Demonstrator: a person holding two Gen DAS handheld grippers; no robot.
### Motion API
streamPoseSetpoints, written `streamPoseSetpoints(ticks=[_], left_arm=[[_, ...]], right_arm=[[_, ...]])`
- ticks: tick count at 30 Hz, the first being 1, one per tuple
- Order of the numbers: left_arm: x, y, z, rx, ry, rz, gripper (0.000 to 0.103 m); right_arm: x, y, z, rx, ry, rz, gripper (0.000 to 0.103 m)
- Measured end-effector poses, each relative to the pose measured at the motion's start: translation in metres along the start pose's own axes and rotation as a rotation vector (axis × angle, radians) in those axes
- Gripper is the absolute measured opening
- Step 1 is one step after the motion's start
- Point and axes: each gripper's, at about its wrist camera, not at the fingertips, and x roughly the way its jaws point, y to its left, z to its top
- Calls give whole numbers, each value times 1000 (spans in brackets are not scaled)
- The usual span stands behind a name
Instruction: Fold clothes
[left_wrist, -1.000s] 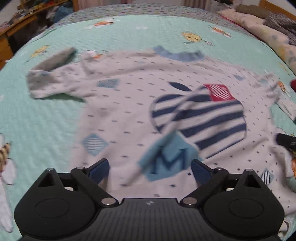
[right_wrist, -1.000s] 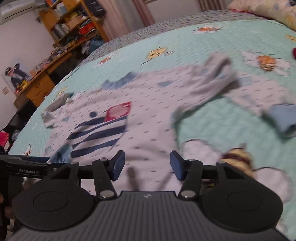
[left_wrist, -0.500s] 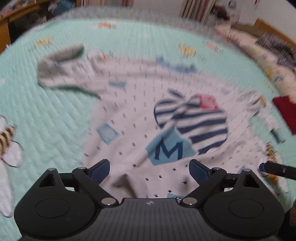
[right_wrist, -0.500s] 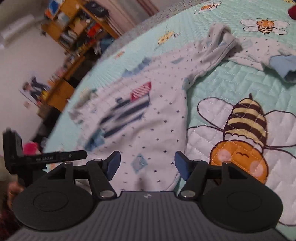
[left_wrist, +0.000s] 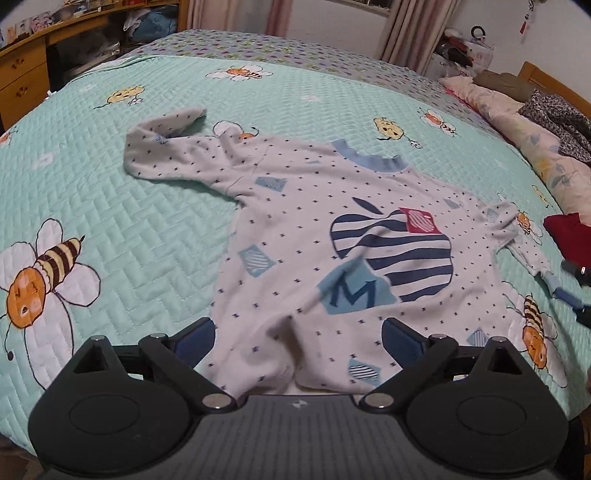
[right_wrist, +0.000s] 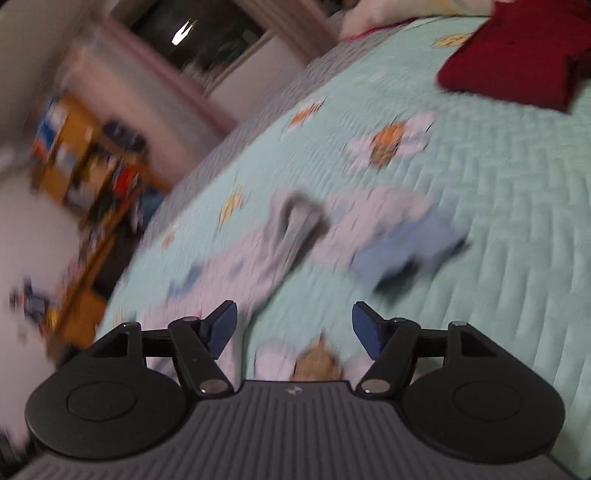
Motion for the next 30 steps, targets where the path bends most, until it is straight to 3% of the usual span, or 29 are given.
streamPoseSetpoints(ticks=[3,7,12,14,15,16,17,18,20,22,25,28,30], left_arm=[[4,2,2,-33,13,3,97],[16,2,2,-62,51,2,97],[24,-14,-1,-30,77,-4,97],[23,-18,-1,-15,78,4,97],[23,-20,-1,-11,78,6,97],[22,-20,-1,-12,79,6,97],[21,-20,-1,-13,79,6,97],[20,-20,-1,-14,78,8,97],[18,-20,0,-17,74,10,97],[16,-18,1,-24,73,15,97],[17,-15,1,-47,76,10,97],[18,-15,-1,-55,82,0,97],[17,-18,-2,-49,80,-9,97]], right_arm=[[-8,-12,19,10,-113,-84,71],[-4,-37,33,-13,-97,-244,71],[25,-48,35,-47,-49,-198,73],[42,-36,31,-140,-27,-203,72],[48,-30,31,-182,-15,-208,64],[54,-21,30,-240,5,-210,56],[60,-13,29,-298,26,-211,34],[59,-2,27,-377,35,-217,22],[59,19,22,-535,53,-227,21],[47,50,12,-779,2,-248,21],[23,90,-2,-1090,-156,-311,21],[4,112,2,-1200,-311,-379,21],[5,119,6,-1240,-324,-421,21]])
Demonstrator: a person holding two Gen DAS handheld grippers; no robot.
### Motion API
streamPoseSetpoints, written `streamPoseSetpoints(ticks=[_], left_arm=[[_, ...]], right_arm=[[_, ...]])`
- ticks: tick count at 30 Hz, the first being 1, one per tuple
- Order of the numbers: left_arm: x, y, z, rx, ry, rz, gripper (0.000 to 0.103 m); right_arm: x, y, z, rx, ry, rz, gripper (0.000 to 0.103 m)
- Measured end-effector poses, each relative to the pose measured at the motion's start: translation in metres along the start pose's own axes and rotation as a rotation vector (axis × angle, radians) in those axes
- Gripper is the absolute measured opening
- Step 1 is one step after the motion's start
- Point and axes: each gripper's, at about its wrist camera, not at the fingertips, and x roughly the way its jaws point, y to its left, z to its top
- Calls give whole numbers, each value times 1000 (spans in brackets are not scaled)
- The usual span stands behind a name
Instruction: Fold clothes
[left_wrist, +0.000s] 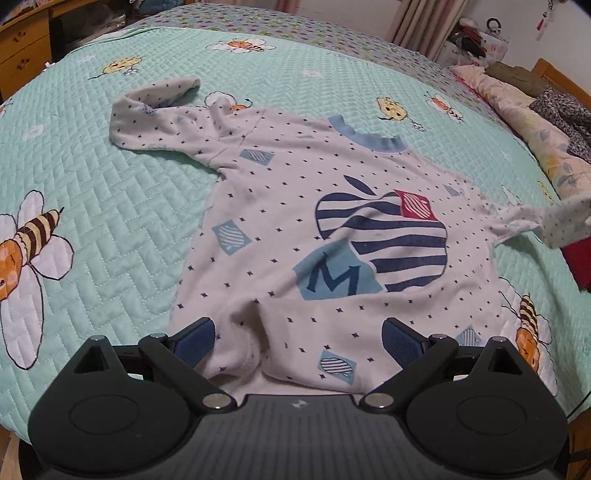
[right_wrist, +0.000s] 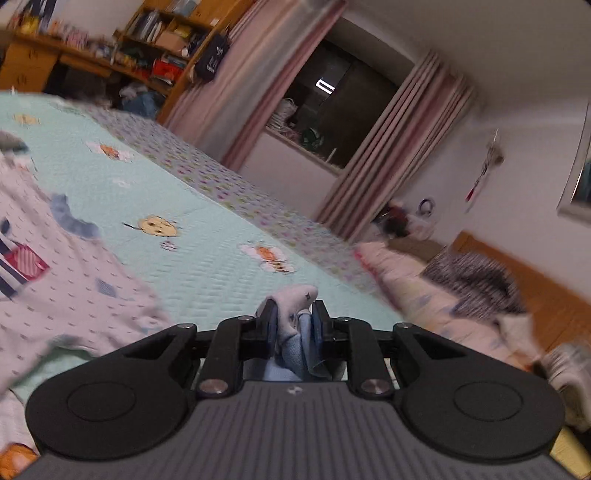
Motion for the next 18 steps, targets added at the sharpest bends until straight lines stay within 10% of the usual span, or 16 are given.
streamPoseSetpoints(ticks=[5,10,12,18], left_arm=[[-7,-10,-2,36,-20,-3,97],[-11,-16,-3,60,-19,8,97],[-11,-17,-3,63,-17,11,97],[-16,-17,-4,78,-34,53,97]], right_arm=[[26,-10,-13,188,168,36,22],[41,14,-59,480,399,326,37],[32,32,-70,479,440,314,55],[-15,49,-52,479,336,153,63]])
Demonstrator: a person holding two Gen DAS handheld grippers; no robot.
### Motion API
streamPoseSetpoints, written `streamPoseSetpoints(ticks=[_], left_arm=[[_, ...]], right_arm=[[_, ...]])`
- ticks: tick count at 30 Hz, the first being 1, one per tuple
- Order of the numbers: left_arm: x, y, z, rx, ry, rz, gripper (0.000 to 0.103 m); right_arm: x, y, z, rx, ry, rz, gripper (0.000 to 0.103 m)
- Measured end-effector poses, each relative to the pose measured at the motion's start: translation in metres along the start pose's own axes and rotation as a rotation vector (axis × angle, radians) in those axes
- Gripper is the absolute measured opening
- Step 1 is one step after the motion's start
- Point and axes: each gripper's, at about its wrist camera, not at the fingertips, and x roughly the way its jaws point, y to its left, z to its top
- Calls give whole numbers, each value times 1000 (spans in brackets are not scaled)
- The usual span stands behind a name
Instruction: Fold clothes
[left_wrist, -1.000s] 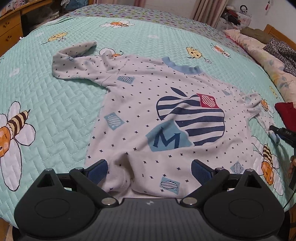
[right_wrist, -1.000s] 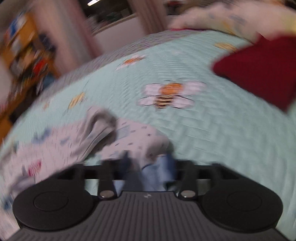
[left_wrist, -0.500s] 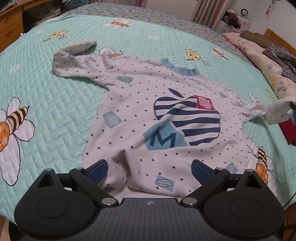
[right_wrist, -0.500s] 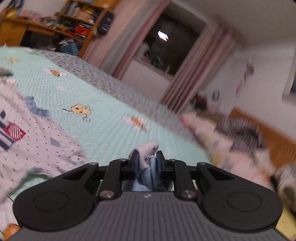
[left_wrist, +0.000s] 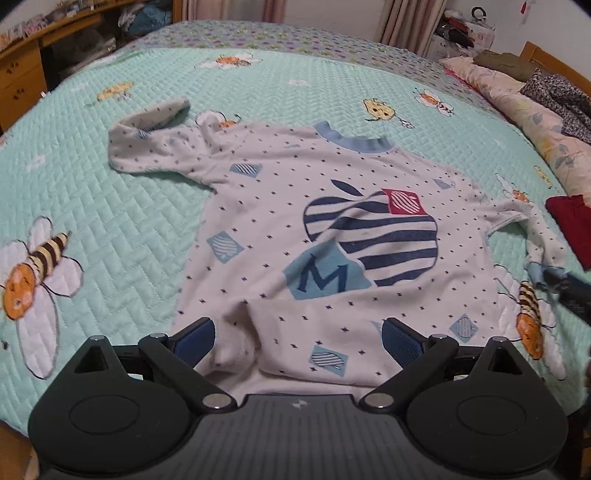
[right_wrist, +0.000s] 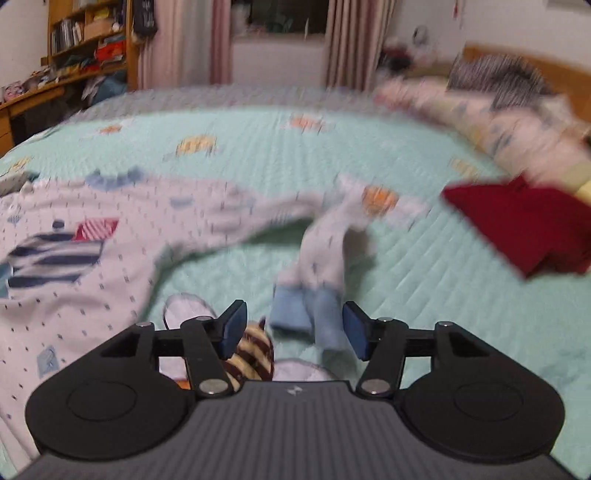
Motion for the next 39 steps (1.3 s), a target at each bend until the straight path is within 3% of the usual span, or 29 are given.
streamPoseSetpoints(ticks=[3,7,10,13,14,16,17,18,21,26,31,33,39], left_arm=[[-5,0,0,8,-21,23,97],[-11,-1,1,25,-44,64,97],[-15,-1,1,33,-59,79,97],[-17,1,2,34,-67,83,97],[-18,1,1,34,-69,86,97],[-18,3,1,33,-72,91,97],[-19,5,1,32,-73,94,97],[-19,6,1,31,-74,97,98],[-18,9,1,25,-75,108,98],[-13,13,0,15,-68,116,100],[-5,15,-1,3,-45,74,102],[0,13,-2,3,-27,44,102],[6,-22,2,160,-85,73,102]], right_arm=[[-28,18,6,-44,-111,-5,71],[-53,42,21,-28,-164,183,72],[-54,56,24,49,-99,409,72],[-31,63,9,173,62,591,72],[-22,64,0,199,119,613,72],[-4,66,-22,194,227,588,70],[4,67,-33,191,280,575,64],[0,66,-38,169,240,571,59],[-4,68,-29,109,254,558,58],[-27,60,-18,182,194,647,59],[-3,61,-40,191,302,613,58],[-9,61,-42,177,276,617,58],[-7,67,-36,184,307,608,66]])
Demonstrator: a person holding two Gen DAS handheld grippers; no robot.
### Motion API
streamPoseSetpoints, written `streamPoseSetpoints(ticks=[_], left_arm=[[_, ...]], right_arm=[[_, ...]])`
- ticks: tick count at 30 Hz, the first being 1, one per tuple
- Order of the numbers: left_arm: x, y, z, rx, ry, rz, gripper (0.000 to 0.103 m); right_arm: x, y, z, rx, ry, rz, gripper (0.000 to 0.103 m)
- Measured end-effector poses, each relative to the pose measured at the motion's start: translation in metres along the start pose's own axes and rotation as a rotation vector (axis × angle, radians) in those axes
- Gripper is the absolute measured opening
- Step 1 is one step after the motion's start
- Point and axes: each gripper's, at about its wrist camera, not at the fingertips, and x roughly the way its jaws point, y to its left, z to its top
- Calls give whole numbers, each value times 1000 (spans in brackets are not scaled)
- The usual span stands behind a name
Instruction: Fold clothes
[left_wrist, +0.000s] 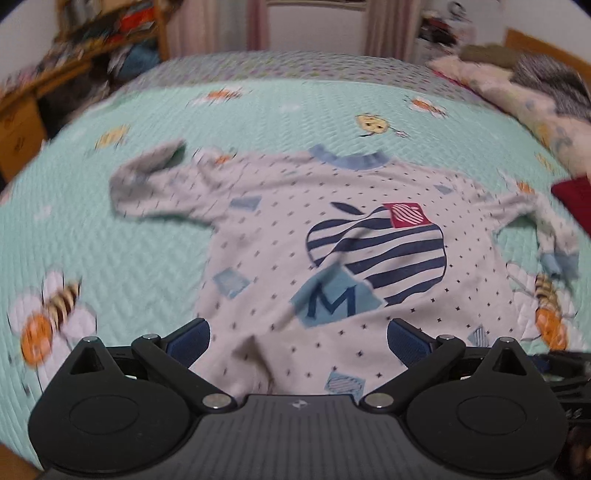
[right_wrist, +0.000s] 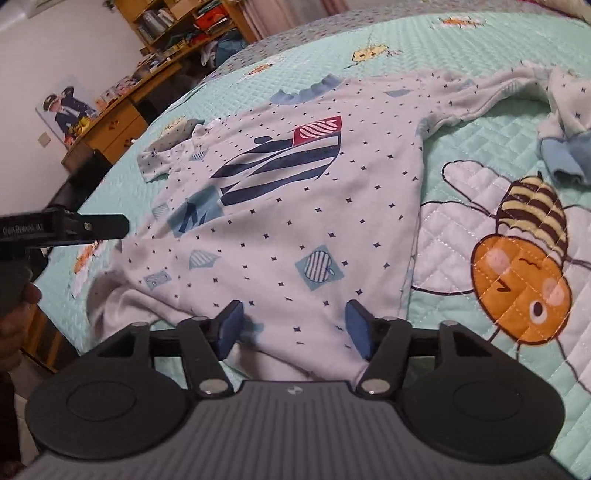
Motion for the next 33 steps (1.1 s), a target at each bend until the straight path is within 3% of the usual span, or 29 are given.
streamPoseSetpoints(ticks=[3,9,12,17,21,25,28,33], left_arm=[[20,-13,-1,58,16,11,102],[71,7,-14,-39,206,-40,102],[61,11,-11,-11,182,-45,96],[40,11,10,13,82,-67,102],[46,16,44,1,42,-48,102],[81,41,76,-108,153,49,100],[96,54,86,-154,169,-29,96],[120,54,90,-121,139,-43,98]], right_arm=[[2,-1,1,10,12,0,68],[4,5,2,-26,31,-27,68],[6,7,6,-33,57,-39,68],[3,5,23,56,96,-11,70],[-12,13,40,61,12,17,70],[-18,22,68,-2,-105,-71,70],[-4,23,88,-28,-142,-110,70],[33,15,130,-178,-249,-182,70]])
